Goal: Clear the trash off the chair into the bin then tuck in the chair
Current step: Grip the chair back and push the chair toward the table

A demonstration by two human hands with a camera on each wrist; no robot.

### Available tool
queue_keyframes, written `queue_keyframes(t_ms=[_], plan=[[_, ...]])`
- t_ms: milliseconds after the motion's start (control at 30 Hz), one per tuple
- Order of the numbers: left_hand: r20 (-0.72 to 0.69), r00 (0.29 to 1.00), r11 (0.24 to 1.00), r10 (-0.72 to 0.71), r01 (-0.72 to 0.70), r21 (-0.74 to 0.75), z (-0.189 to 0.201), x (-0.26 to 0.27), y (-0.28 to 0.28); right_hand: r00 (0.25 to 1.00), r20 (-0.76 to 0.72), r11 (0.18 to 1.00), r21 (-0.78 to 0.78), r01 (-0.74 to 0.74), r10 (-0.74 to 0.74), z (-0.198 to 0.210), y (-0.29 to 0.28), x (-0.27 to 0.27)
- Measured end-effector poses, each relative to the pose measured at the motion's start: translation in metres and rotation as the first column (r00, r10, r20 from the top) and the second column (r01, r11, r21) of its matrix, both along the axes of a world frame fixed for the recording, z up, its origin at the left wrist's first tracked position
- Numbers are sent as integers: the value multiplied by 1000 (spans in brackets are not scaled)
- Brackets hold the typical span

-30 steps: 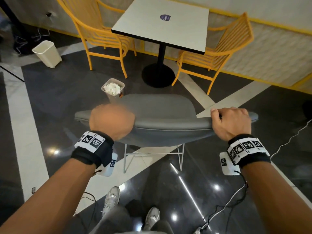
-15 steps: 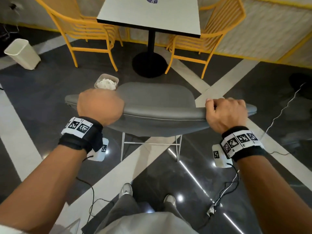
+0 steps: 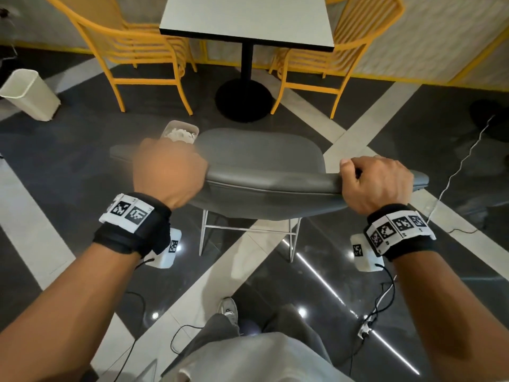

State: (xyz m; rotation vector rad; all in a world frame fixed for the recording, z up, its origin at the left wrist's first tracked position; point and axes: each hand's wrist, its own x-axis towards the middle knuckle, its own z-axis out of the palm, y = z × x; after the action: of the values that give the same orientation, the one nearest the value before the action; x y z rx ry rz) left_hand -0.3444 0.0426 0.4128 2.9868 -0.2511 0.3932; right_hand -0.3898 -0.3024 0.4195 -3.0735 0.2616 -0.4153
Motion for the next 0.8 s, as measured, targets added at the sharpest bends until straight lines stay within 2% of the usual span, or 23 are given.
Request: queue_keyframes(t_ms=[100, 267, 500, 800], plan=[[17, 1000, 1000, 14, -14, 2, 1, -1, -6, 1000, 6, 1000, 5, 3, -3, -1, -3, 2], [-44, 997, 998, 60, -60, -1, -5, 7, -9, 1000, 15, 1000, 12, 7, -7, -3, -9, 6], [33, 994, 991, 104, -100, -92, -6, 14, -15, 1000, 21, 1000, 23, -6, 5, -4, -16, 16], [79, 990, 987, 118, -108, -120, -10, 36, -21, 999, 19, 1000, 13, -26, 26, -3, -24, 48]])
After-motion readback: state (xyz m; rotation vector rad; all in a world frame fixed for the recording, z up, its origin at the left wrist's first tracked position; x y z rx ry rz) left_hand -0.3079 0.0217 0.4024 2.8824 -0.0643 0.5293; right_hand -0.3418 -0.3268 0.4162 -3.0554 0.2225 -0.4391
